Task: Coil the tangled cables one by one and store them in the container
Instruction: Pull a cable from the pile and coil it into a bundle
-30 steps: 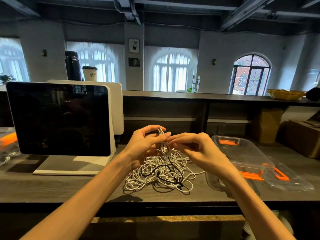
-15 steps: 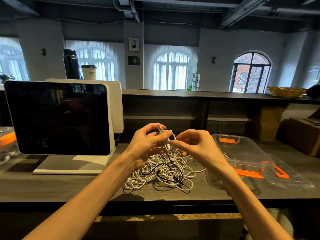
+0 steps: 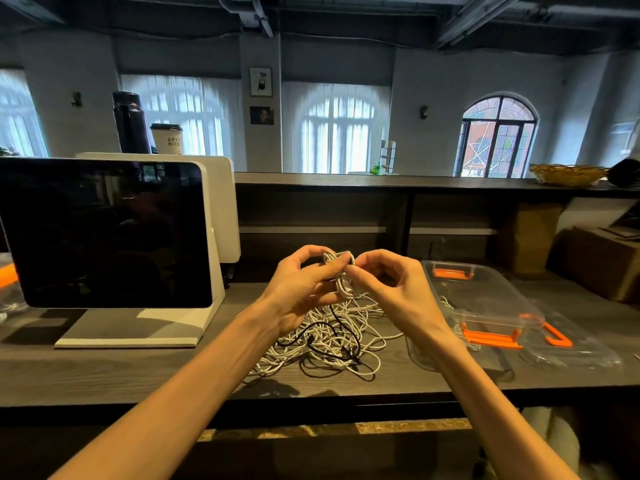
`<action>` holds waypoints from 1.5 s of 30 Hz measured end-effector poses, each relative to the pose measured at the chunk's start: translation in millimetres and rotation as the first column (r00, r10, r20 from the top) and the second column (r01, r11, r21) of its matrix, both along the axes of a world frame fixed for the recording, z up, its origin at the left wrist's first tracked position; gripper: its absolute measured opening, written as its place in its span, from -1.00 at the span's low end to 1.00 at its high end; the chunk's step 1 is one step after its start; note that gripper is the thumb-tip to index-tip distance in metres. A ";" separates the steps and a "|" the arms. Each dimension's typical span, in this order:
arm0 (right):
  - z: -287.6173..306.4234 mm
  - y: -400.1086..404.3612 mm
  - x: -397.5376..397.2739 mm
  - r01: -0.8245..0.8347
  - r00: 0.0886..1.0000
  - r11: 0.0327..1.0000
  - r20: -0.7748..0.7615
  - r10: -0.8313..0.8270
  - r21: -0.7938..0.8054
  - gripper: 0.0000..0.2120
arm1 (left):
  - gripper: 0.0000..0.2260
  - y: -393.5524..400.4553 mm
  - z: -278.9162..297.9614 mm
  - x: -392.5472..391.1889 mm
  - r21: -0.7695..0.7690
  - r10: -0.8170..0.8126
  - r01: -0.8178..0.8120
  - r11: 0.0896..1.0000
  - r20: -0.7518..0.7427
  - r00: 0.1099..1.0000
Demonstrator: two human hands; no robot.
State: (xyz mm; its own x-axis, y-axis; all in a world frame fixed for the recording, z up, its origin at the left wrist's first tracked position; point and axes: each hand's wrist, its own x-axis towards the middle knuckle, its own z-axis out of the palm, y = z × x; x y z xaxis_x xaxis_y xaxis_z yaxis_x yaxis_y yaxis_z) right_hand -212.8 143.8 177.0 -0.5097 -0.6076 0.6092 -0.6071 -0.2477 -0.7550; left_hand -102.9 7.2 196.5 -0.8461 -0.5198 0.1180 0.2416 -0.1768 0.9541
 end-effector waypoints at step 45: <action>15.8 56.5 -15.1 -0.066 0.929 0.974 0.370 -0.020 0.217 -0.78 | -0.56 23.0 -13.0 -44.2 -0.053 -0.203 0.204 0.978 0.019 0.979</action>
